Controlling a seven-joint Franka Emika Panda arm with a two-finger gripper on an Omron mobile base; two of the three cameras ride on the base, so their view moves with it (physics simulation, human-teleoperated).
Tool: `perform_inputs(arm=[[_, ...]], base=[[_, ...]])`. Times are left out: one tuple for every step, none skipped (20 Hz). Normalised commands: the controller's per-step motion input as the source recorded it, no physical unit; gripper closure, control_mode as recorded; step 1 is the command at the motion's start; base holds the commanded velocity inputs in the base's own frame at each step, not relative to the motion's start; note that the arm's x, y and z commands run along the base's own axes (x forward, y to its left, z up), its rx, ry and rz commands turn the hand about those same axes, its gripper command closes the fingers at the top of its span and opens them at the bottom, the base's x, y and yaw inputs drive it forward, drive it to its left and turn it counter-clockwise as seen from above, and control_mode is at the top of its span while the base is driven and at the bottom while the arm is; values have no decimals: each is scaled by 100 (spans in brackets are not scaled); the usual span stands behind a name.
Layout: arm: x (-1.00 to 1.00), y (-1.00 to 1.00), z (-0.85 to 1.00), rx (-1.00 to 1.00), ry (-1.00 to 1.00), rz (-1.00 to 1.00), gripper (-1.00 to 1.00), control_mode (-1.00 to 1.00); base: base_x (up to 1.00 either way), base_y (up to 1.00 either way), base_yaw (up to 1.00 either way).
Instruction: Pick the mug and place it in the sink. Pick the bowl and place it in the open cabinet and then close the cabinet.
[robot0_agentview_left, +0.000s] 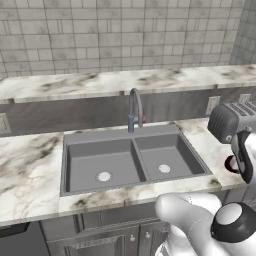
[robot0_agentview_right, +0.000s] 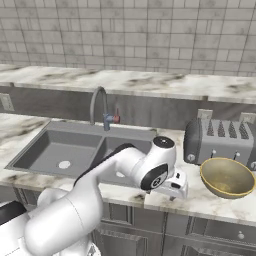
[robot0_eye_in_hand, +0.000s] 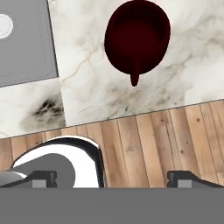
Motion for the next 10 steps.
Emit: perform_inputs(arm=[[6, 0, -26, 0, -12, 0, -100, -100], [11, 0, -23, 0, -9, 0, -100, -100], [15, 0, -17, 0, -7, 0, -100, -100], [14, 0, -15, 0, -5, 0, -100, -100], [15, -3, -14, 0, -1, 0, -100, -100], [16, -6, -14, 0, 0, 0, -100, -100], [14, -6, -14, 0, 0, 0, -100, -100], [13, -7, -14, 0, -2, 0, -100, -100], [14, -1, -11, 0, -4, 0, -100, -100], [25, 0, -9, 0, -2, 0, -100, -100]], base=[[0, 0, 0], [0, 0, 0], [0, 0, 0], [0, 0, 0], [0, 0, 0], [0, 0, 0], [0, 0, 0], [0, 0, 0], [0, 0, 0], [0, 0, 0]])
